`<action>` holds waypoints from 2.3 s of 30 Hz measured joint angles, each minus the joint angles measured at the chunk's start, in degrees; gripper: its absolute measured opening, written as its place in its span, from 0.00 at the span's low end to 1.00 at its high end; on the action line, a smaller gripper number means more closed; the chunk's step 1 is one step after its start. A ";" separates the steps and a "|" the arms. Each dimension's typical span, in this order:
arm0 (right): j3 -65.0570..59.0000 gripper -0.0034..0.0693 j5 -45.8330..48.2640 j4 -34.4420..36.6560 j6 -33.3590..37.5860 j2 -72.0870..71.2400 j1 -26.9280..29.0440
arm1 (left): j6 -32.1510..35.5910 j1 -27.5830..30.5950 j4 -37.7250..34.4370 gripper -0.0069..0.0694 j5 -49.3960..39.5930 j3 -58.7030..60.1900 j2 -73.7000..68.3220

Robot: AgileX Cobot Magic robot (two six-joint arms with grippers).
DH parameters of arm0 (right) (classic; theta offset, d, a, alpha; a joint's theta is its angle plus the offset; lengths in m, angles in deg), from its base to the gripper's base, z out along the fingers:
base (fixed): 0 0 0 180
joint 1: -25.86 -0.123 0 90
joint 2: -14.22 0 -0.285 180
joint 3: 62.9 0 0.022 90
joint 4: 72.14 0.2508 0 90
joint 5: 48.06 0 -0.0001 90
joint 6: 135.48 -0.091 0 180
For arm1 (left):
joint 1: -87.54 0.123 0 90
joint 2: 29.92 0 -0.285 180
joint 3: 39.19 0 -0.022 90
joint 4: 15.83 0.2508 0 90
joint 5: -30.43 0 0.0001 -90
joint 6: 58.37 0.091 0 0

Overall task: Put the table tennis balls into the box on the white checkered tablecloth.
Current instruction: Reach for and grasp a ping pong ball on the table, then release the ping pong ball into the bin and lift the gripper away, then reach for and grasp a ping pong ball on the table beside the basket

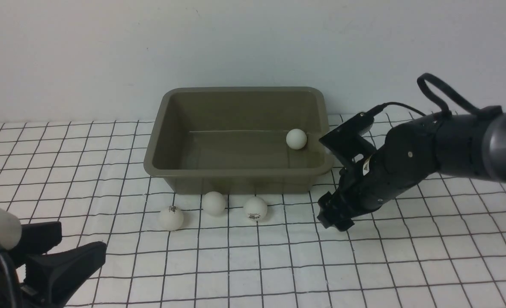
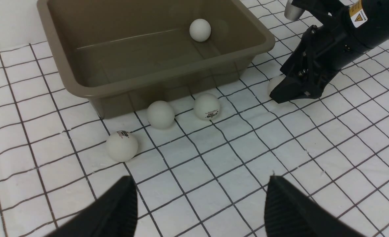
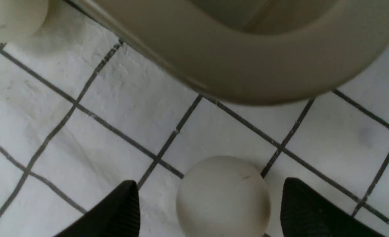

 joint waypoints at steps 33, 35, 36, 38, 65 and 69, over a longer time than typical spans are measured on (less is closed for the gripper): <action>0.79 0.53 -3.39 -18.08 -10.14 -12.00 -0.49 | 0.00 0.00 -0.81 0.70 -0.81 0.00 0.00; 1.59 0.53 -4.40 -15.88 -8.66 -11.54 -1.12 | 0.00 0.00 -0.81 0.70 -0.81 0.00 0.00; 2.81 0.53 -5.54 -13.64 -6.96 -10.21 -1.83 | 0.00 0.00 -0.81 0.70 -0.86 0.00 0.00; 6.01 0.53 -7.40 -10.21 -4.10 -6.42 -2.30 | 0.00 0.00 -0.86 0.70 -0.92 0.00 0.00; 17.77 0.61 -12.52 -1.72 -0.89 1.27 -2.30 | 0.00 0.00 -0.86 0.70 -0.98 0.00 0.00; 17.77 0.63 -12.80 0.69 -1.07 1.15 -2.30 | 0.00 0.00 -0.86 0.70 -1.16 0.00 0.00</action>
